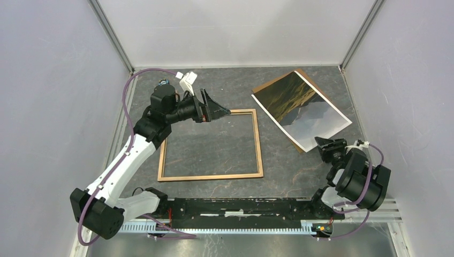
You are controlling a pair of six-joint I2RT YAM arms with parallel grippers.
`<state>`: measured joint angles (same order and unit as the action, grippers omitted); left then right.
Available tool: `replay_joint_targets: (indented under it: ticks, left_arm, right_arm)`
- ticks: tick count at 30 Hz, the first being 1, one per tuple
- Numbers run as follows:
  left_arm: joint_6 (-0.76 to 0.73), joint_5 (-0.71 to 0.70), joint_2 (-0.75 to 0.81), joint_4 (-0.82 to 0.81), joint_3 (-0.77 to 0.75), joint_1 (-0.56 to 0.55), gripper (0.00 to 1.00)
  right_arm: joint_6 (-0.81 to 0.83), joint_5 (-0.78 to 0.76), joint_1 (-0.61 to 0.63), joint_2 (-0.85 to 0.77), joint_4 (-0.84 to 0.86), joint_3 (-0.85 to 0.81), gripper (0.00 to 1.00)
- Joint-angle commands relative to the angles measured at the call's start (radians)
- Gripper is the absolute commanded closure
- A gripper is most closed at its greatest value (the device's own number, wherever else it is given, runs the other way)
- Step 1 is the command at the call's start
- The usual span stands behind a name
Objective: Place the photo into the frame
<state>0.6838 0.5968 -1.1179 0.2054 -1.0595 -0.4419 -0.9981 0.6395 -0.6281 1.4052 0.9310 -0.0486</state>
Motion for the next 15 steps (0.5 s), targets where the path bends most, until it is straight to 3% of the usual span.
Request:
replay_joint_targets:
  ticks: [1,6,11,15]
  left_arm:
    - [0.032,0.026,0.004,-0.057,-0.013,0.018,0.01]
    - [0.026,0.012,0.025,-0.062,-0.007,0.027,0.01]
    - [0.009,-0.020,0.035,-0.057,-0.003,0.051,0.01]
    - [0.024,-0.001,0.031,-0.068,0.002,0.067,0.01]
  right_arm:
    - [-0.066,-0.071,0.009,0.008,0.076,0.032,0.54]
    - [0.005,-0.118,0.011,0.003,-0.021,-0.008,0.60]
    - [-0.053,-0.111,0.012,0.048,0.081,0.002,0.70]
    - [-0.088,-0.071,0.031,0.110,0.181,-0.044,0.71]
